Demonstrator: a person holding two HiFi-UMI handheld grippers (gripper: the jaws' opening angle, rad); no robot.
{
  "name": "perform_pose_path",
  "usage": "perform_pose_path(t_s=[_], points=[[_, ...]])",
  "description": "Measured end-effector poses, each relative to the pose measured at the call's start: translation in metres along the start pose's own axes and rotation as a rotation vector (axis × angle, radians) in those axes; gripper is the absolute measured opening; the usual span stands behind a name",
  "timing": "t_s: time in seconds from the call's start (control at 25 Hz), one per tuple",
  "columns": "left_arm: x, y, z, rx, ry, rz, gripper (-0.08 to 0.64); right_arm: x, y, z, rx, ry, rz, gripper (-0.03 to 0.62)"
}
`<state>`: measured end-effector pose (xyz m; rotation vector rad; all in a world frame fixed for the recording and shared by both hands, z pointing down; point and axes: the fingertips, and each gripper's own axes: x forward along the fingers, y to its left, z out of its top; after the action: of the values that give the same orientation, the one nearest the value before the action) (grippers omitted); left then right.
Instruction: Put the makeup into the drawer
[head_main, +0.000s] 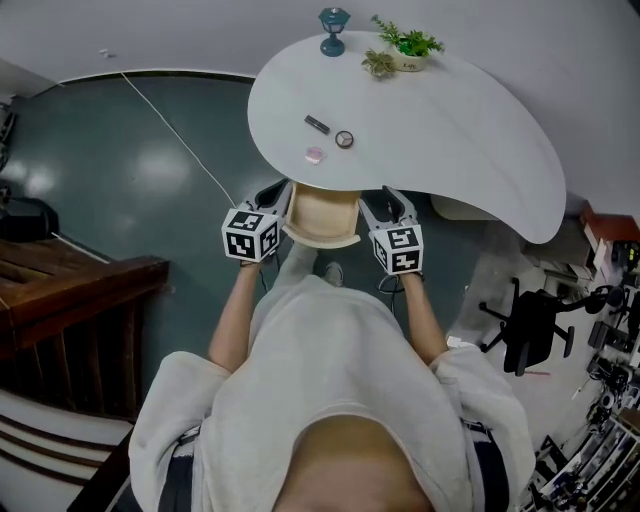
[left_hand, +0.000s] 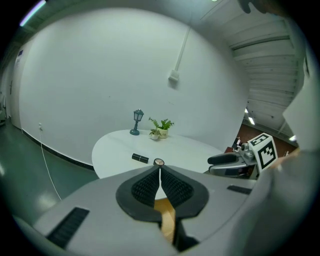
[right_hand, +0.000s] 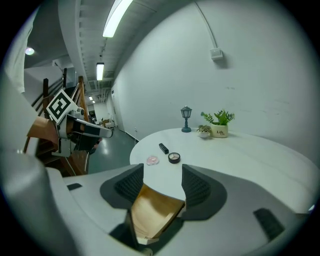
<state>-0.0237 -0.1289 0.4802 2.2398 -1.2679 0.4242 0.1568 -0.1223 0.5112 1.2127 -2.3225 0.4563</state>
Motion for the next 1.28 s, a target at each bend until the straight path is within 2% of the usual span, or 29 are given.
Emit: perform_pose_path(t_s=[0.28, 0.56, 1.08, 1.28], points=[[0.029, 0.033, 0.017, -0.017, 0.024, -0.043, 0.015, 0.056, -0.012, 0.018, 0.000, 0.065, -0.016, 0.222], [0.041, 0.059, 0.021, -0.029, 0.045, -0.053, 0.015, 0.117, -0.021, 0.018, -0.020, 0.162, 0.006, 0.235], [0.037, 0.087, 0.015, -0.059, 0.067, -0.010, 0.015, 0.205, -0.044, -0.002, -0.052, 0.351, 0.031, 0.264], [0.031, 0.095, 0.013, -0.073, 0.064, 0.019, 0.015, 0.218, -0.050, -0.009, -0.032, 0.389, 0.016, 0.238]])
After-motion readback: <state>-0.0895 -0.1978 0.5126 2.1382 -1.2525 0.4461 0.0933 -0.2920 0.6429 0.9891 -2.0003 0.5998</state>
